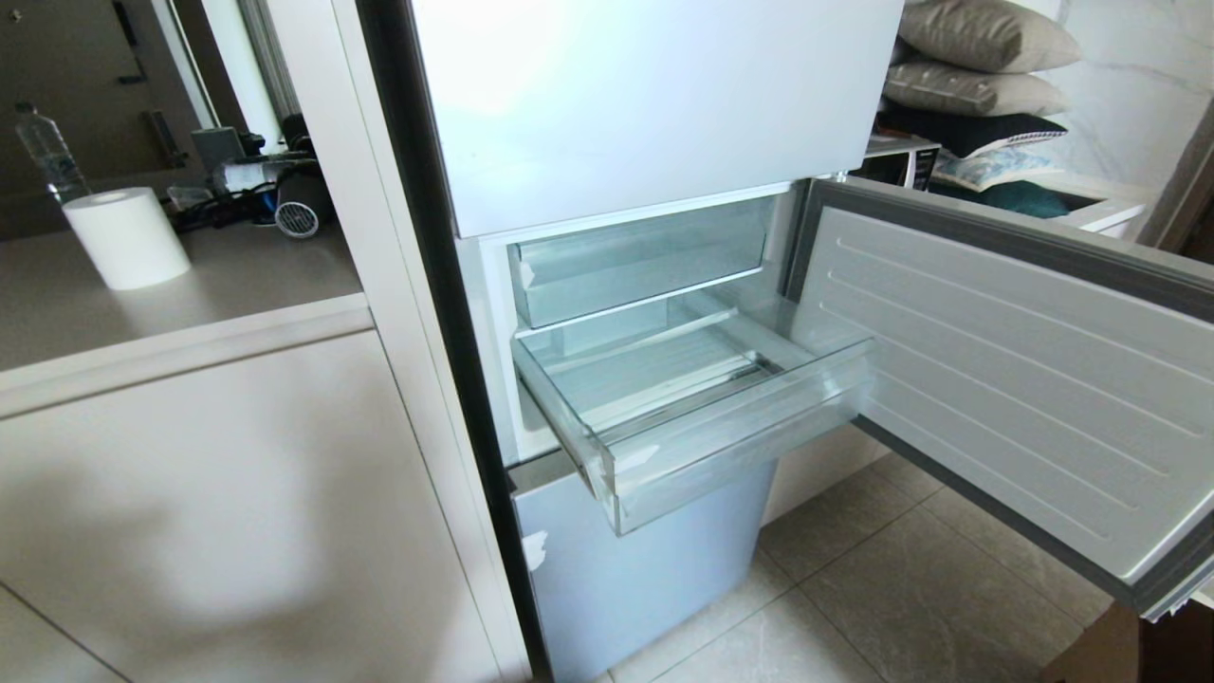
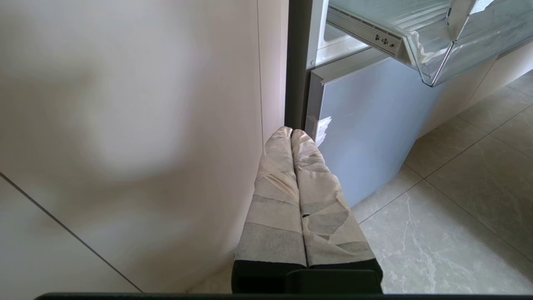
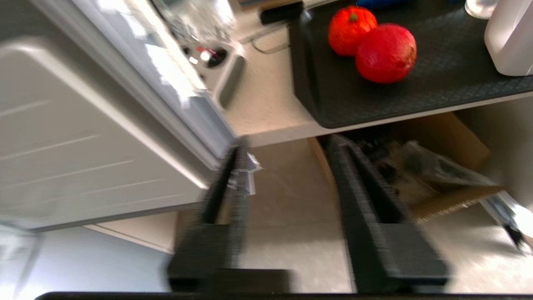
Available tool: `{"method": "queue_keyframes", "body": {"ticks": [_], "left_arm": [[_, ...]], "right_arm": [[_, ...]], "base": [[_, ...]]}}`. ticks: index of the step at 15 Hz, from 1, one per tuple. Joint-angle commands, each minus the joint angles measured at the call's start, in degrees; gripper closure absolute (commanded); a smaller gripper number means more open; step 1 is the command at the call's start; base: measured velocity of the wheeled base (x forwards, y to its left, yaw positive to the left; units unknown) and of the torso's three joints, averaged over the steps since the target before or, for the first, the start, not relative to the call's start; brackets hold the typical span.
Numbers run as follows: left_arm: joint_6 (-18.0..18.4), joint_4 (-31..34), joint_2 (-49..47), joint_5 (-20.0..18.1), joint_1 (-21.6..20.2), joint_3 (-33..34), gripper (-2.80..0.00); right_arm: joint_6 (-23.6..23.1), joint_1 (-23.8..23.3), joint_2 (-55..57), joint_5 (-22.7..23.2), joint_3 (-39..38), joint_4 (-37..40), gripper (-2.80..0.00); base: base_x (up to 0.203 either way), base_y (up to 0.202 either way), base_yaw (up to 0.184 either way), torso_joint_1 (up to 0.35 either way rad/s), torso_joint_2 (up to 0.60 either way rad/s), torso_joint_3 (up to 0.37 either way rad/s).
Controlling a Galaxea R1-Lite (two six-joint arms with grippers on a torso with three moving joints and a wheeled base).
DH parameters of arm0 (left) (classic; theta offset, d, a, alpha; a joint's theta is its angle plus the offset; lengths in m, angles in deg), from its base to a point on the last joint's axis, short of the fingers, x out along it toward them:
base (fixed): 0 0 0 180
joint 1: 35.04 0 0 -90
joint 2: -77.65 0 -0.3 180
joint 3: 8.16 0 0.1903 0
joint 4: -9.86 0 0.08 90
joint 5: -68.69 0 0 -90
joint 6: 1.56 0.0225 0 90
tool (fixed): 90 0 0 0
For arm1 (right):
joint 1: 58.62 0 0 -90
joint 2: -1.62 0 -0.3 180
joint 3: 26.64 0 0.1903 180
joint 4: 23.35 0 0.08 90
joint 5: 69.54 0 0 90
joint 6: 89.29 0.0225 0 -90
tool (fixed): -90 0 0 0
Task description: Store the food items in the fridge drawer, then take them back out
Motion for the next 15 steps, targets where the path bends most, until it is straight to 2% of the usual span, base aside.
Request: {"method": "queue_keyframes", "body": {"ticks": [1,3,5,7,12,15], "left_arm": [[0.0,0.1,-0.1,0.0,0.0,0.0,0.00],[0.0,0.1,-0.1,0.0,0.0,0.0,0.00],[0.0,0.1,-0.1,0.0,0.0,0.0,0.00],[0.0,0.0,-0.1,0.0,0.0,0.0,0.00],[0.0,0.0,-0.1,0.0,0.0,0.0,0.00],[0.0,0.0,-0.1,0.0,0.0,0.0,0.00]], "right_arm": [[-2.9,-5.8,11.6,4.1,-0.1,-3.4,-2.80],[-7.3,-8.3,18.7,5.3,-0.3,-6.7,-2.80],[-13.0,-13.4,24.9,6.5,0.2,-10.5,-2.80],[-16.6,-16.9,30.1,8.5,1.4,-14.9,-2.80],[-18.9,-19.7,43.6,9.8,6.5,-22.7,-2.80],[-20.5,-19.8,49.7,13.3,10.8,-24.9,-2.80]], "base": [[0.000,0.000,0.000,0.000,0.00,0.000],[0.000,0.000,0.000,0.000,0.00,0.000],[0.000,0.000,0.000,0.000,0.00,0.000],[0.000,0.000,0.000,0.000,0.00,0.000],[0.000,0.000,0.000,0.000,0.00,0.000],[0.000,0.000,0.000,0.000,0.00,0.000]]}}
